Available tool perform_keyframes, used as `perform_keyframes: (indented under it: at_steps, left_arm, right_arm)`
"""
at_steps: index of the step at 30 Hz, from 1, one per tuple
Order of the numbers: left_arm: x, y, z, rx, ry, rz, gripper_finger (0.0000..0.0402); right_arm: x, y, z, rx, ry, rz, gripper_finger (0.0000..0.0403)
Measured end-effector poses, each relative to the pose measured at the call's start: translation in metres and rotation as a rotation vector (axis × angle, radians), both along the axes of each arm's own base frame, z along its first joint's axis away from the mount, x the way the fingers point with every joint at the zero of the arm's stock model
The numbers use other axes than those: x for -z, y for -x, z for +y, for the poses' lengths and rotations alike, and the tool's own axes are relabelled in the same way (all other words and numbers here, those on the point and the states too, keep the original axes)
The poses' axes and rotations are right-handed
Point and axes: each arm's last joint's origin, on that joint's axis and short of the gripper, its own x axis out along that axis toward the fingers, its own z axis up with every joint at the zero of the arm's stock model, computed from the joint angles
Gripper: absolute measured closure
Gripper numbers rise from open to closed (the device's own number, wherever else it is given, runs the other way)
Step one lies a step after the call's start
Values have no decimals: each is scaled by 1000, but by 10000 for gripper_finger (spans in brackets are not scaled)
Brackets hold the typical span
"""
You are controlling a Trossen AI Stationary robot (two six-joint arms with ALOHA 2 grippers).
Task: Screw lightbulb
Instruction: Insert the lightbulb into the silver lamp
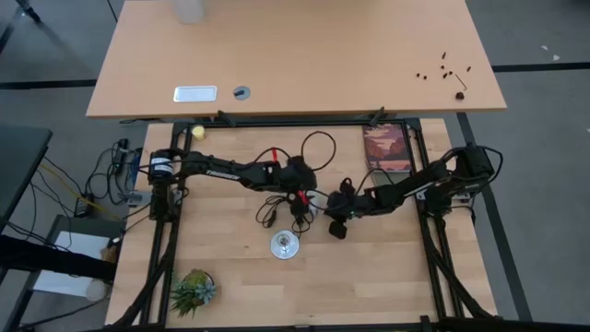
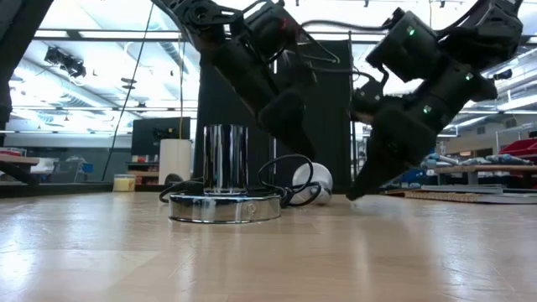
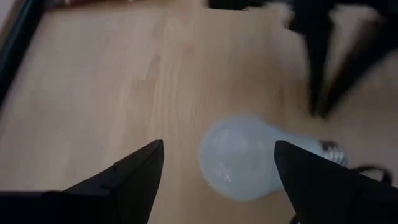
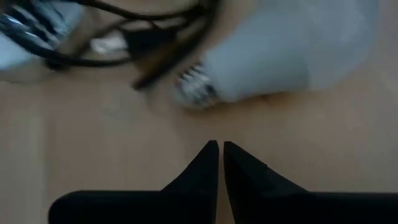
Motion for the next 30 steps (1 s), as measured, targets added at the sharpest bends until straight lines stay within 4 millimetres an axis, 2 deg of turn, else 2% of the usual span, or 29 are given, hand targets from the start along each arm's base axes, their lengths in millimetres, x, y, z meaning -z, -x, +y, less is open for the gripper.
perform_keyframes:
  at_steps: [4,11,21,30]
  left_arm:
    - [-2,0,1,33,-79,21,92]
    - [8,11,1,40,-87,178,92]
    - [12,16,-14,131,-139,274,92]
    - [12,16,-26,355,-311,339,92]
  right_arm:
    - [1,1,-11,75,-2,17,369]
    - [0,0,-26,167,78,4,369]
    - [-15,-14,-40,47,169,-174,367]
    - [-7,-9,-42,-63,-13,-96,370]
